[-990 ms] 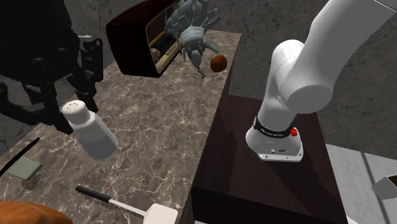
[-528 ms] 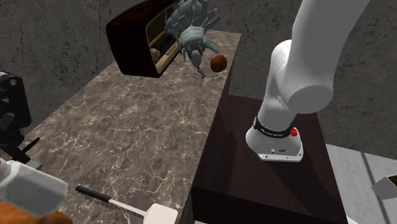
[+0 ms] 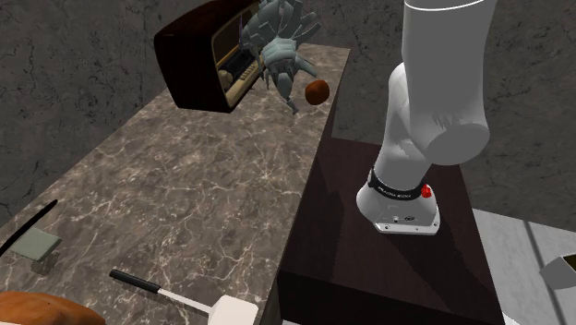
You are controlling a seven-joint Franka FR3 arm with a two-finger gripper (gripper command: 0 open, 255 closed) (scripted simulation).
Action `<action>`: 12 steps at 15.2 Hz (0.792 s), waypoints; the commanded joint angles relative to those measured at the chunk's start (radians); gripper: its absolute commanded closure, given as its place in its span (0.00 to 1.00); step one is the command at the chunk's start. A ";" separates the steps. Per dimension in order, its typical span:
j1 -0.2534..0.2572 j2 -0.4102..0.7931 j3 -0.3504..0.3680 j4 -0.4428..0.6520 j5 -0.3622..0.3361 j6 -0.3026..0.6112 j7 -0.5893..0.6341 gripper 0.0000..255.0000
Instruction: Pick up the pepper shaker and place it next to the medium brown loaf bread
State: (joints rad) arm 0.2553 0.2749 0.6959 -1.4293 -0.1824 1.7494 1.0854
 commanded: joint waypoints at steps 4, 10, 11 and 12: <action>-0.008 -0.004 -0.002 -0.072 0.001 0.068 0.004 1.00; -0.017 -0.007 -0.005 -0.156 0.000 0.150 0.007 1.00; -0.018 -0.006 -0.006 -0.169 -0.001 0.163 0.008 1.00; -0.018 -0.005 -0.006 -0.181 -0.002 0.176 0.009 1.00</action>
State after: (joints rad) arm 0.2382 0.2699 0.6903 -1.5965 -0.1839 1.9113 1.0937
